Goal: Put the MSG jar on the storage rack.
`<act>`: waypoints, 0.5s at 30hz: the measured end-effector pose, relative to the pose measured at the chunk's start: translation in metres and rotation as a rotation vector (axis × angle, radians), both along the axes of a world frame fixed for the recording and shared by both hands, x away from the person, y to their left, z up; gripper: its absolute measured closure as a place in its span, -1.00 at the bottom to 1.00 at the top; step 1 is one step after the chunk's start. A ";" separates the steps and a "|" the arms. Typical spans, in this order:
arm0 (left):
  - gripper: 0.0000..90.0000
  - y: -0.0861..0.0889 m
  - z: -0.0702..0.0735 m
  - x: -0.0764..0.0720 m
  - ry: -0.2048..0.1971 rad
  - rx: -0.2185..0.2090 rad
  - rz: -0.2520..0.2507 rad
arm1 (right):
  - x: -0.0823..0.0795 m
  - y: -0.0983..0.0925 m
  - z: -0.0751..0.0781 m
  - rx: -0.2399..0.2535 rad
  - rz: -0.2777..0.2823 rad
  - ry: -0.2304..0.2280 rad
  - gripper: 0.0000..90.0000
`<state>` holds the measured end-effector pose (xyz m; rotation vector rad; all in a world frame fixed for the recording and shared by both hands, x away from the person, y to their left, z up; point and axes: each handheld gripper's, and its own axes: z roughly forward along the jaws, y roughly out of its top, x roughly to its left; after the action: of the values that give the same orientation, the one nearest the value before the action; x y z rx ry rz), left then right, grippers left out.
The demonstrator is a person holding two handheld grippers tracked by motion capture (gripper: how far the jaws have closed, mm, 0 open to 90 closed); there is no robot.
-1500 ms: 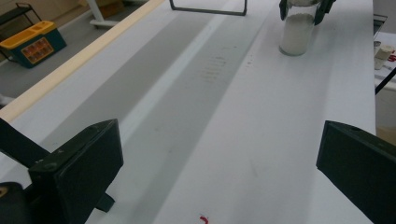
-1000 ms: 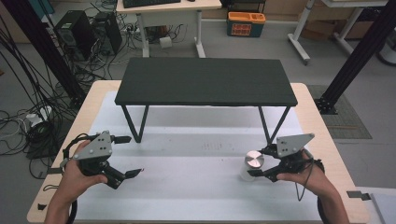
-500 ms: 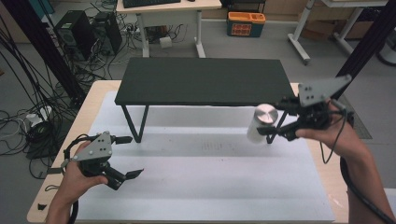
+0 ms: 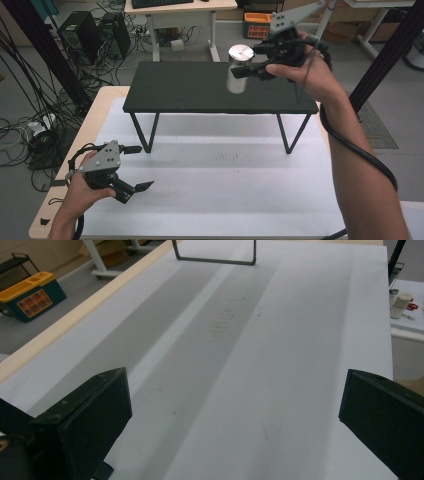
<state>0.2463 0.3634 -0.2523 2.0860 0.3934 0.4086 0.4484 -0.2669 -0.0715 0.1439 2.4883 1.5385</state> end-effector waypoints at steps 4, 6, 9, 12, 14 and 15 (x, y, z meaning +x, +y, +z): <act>-0.98 -0.002 0.000 0.001 0.005 0.002 -0.003 | 0.023 0.014 -0.016 0.006 -0.032 0.036 -0.05; -0.98 -0.003 -0.001 0.001 0.006 0.004 -0.007 | 0.026 0.016 -0.018 0.005 -0.036 0.039 -0.05; -0.98 -0.004 -0.001 0.001 0.005 0.007 -0.008 | 0.036 0.020 -0.027 0.002 -0.058 0.062 -0.05; -0.98 -0.004 -0.002 0.001 0.010 0.007 -0.006 | 0.044 0.021 -0.037 0.004 -0.084 0.078 -0.05; -0.98 -0.005 -0.002 0.003 0.013 0.013 -0.009 | 0.048 0.021 -0.043 -0.004 -0.090 0.083 -0.05; -0.98 -0.005 -0.002 0.003 0.013 0.013 -0.009 | 0.048 0.021 -0.043 -0.004 -0.090 0.083 -0.05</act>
<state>0.2489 0.3588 -0.2543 2.1036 0.3897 0.3939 0.4962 -0.2457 -0.1143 0.3209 2.5098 1.5214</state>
